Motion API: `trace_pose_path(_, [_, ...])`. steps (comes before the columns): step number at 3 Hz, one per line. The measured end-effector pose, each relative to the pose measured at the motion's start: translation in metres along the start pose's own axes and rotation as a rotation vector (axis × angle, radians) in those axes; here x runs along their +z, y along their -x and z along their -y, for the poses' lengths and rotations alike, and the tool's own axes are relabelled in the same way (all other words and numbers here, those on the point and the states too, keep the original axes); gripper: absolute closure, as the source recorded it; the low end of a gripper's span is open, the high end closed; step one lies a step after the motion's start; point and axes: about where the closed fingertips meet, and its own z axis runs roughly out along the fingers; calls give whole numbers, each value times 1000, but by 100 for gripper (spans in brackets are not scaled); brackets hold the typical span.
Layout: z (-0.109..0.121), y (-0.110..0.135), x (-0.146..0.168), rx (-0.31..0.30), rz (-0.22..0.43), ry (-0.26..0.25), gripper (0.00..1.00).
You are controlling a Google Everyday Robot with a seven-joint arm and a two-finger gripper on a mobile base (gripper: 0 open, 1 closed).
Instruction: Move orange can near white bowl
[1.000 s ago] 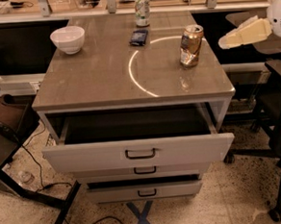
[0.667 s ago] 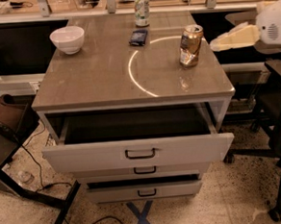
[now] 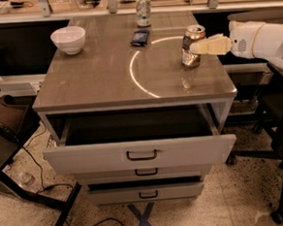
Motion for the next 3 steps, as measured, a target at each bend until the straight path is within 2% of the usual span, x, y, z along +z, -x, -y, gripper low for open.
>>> trace_pose_path(1, [-3,-8,20,41,51,36,0])
trace_pose_path(2, [-8,-14,43,49,84,82,18])
trace_pose_path(3, [-9,-14,44,50,84,84,42])
